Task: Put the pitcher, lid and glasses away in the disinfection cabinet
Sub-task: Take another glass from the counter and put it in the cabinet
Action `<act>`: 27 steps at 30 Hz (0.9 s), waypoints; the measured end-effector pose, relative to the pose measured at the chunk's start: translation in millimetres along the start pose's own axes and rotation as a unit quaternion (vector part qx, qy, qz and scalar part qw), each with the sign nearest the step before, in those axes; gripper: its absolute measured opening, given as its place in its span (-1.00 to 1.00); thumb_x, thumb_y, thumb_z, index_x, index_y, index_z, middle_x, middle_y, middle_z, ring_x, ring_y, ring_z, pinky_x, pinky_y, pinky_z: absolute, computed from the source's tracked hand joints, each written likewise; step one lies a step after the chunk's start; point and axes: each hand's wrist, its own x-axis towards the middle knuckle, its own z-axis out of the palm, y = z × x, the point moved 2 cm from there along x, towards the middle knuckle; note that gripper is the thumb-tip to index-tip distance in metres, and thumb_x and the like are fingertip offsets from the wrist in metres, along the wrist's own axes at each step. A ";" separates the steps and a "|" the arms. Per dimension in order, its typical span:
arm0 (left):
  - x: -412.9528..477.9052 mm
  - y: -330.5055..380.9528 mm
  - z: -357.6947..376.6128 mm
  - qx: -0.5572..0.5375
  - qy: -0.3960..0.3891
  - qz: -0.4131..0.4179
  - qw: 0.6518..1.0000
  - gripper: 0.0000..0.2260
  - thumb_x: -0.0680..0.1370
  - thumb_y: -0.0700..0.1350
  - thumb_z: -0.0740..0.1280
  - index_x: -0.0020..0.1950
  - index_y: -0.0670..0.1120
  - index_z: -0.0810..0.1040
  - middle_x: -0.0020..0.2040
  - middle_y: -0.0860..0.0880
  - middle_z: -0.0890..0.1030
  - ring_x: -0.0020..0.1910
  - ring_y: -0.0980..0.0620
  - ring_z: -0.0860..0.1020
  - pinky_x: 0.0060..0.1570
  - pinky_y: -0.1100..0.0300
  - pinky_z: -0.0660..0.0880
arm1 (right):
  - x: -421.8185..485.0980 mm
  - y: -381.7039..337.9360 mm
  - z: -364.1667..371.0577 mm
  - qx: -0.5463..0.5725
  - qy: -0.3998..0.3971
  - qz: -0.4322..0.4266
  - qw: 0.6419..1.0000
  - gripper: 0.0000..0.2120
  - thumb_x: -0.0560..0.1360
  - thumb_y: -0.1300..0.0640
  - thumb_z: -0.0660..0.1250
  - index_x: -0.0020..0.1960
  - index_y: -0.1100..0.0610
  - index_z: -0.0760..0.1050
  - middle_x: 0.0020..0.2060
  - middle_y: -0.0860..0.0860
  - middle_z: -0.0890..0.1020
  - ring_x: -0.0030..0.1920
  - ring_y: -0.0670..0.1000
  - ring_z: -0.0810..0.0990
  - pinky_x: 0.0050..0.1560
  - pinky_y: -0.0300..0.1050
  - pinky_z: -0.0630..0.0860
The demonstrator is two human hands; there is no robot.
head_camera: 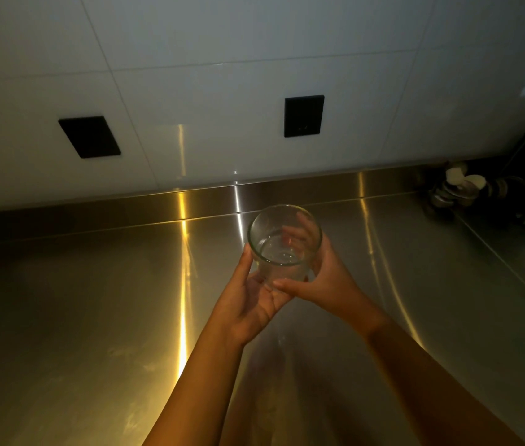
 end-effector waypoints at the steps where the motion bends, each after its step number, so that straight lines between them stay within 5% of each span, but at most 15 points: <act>1: -0.8 -0.7 0.2 0.004 0.000 0.000 1.000 -0.43 0.50 0.18 0.19 0.27 -0.27 0.45 0.22 -0.31 0.53 0.23 -0.22 0.50 0.16 -0.07 0.44 | -1.0 0.5 0.1 0.002 0.000 0.005 1.000 -0.17 0.18 0.03 0.53 0.33 -0.19 0.17 0.27 -0.06 0.44 0.28 -0.12 0.43 0.19 -0.25 0.44; 4: -3.9 -1.3 2.0 0.018 -0.005 0.002 1.000 -0.42 0.47 0.18 0.21 0.21 -0.30 0.53 0.20 -0.32 0.53 0.19 -0.21 0.53 0.14 -0.04 0.47 | -2.1 3.6 -0.5 0.013 0.000 0.017 1.000 -0.18 0.17 0.00 0.52 0.34 -0.15 0.20 0.26 -0.03 0.45 0.29 -0.07 0.44 0.19 -0.14 0.48; 8: -6.0 -3.6 1.7 0.042 -0.001 0.003 0.999 -0.37 0.43 0.16 0.23 0.30 -0.31 0.41 0.24 -0.33 0.50 0.20 -0.20 0.51 0.17 -0.03 0.44 | -2.7 6.4 -2.2 0.052 0.007 0.033 0.998 -0.17 0.15 0.04 0.53 0.34 -0.07 0.23 0.24 0.03 0.48 0.26 -0.02 0.48 0.15 -0.03 0.52; 17: -9.9 -5.7 0.5 0.035 -0.002 0.015 0.999 -0.39 0.46 0.14 0.25 0.30 -0.31 0.43 0.24 -0.34 0.49 0.17 -0.22 0.54 0.18 -0.03 0.43 | -7.9 1.2 -4.5 0.065 0.001 0.035 0.997 -0.17 0.11 0.04 0.54 0.30 -0.09 0.25 0.20 -0.02 0.50 0.22 -0.06 0.51 0.10 -0.18 0.52; 27: -12.4 -12.5 2.9 0.058 -0.022 0.044 0.997 -0.47 0.48 0.17 0.22 0.17 -0.24 0.58 0.24 -0.30 0.51 0.22 -0.22 0.51 0.20 -0.05 0.40 | -17.0 1.5 -7.1 0.060 -0.022 0.032 0.997 -0.17 0.14 0.05 0.54 0.32 -0.08 0.24 0.23 0.01 0.49 0.24 0.00 0.49 0.15 -0.03 0.52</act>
